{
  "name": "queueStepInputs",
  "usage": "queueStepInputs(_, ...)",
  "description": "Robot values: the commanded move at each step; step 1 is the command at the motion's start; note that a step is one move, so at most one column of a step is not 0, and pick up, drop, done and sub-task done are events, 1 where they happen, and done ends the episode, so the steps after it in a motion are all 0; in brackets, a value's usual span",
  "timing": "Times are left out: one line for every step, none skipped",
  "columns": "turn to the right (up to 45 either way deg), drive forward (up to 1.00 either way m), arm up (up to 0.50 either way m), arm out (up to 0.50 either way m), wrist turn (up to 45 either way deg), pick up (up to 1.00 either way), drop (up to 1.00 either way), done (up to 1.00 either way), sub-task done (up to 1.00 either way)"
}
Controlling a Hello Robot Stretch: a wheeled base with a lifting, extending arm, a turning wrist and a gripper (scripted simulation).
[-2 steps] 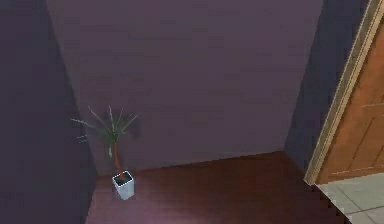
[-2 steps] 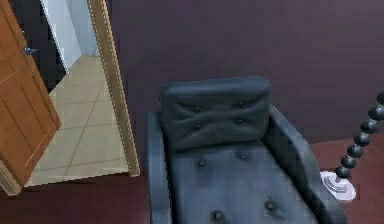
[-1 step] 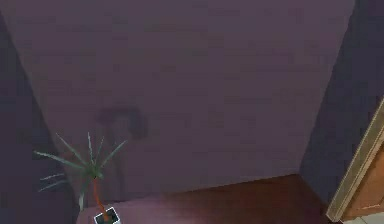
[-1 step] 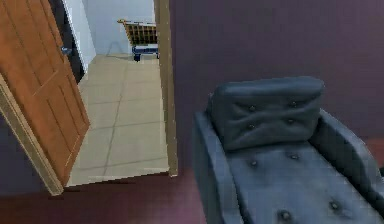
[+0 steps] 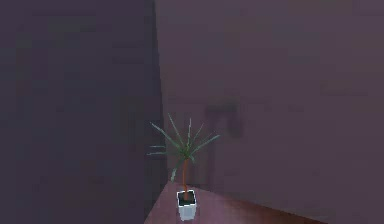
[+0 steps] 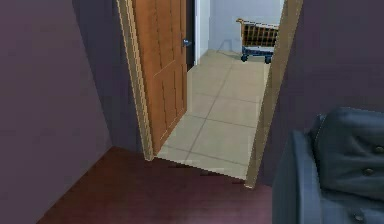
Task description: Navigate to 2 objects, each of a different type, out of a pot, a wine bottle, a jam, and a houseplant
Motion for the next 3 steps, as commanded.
queueStepInputs(0.0, 0.0, 0.0, 0.0, 0.0, 0.0, 0.0, 0.0, 1.0)
queueStepInputs(45.0, 0.0, 0.0, 0.0, 0.0, 0.0, 0.0, 0.0, 0.0)
queueStepInputs(45.0, 0.0, 0.0, 0.0, 0.0, 0.0, 0.0, 0.0, 0.0)
